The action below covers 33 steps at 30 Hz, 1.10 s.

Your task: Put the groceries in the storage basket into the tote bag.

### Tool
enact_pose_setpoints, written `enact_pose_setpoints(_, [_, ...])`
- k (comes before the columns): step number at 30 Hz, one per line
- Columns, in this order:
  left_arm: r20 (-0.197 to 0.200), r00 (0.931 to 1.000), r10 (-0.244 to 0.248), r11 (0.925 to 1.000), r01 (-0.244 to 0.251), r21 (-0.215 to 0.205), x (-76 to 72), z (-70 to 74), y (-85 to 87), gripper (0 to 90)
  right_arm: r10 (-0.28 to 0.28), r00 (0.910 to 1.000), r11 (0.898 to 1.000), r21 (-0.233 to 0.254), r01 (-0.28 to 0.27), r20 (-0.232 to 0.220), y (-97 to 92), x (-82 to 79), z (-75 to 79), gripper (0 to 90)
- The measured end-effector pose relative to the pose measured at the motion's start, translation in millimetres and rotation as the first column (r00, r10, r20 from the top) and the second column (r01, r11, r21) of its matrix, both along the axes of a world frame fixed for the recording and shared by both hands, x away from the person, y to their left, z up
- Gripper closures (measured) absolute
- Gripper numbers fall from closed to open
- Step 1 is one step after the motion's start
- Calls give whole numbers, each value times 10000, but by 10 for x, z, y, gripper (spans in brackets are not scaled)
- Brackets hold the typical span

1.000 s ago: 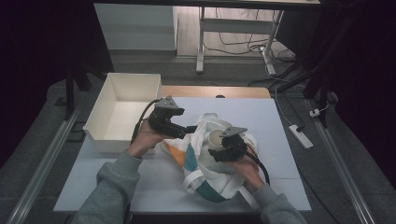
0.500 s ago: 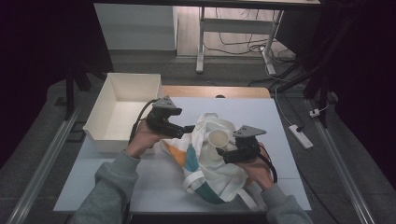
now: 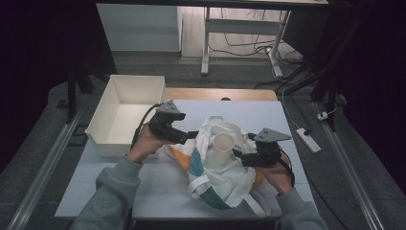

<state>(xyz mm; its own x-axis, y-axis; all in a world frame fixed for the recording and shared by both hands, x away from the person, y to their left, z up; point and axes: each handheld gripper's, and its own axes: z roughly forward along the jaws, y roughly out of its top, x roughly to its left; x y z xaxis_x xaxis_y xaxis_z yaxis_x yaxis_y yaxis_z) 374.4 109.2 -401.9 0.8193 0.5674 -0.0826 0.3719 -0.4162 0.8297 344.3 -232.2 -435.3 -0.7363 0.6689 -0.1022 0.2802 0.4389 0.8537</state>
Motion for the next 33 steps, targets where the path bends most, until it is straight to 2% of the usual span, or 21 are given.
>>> enact_pose_setpoints(7, [-20, 10000, -42, 10000, 42, 69, -17, -12, 6, 138, -273, 9996, 9995, 171, 272, 48, -145, -10, 71, 220])
enact_pose_setpoints(17, [-128, 9999, -84, 9996, 87, 282, -54, -66, -2, 138, -401, 9992, 9991, -103, 400, -92, -321, -32, 123, 269])
enact_pose_setpoints(25, [-234, 9995, -189, 9988, 200, 450, -103, -128, -38, 139, -684, 9975, 9974, -234, 680, -190, -405, -31, 103, 264])
enact_pose_setpoints(33, [-357, 9991, -227, 9982, 247, 555, -125, -176, -90, 139, -712, 9970, 9971, -287, 703, -315, -433, -22, 87, 265])
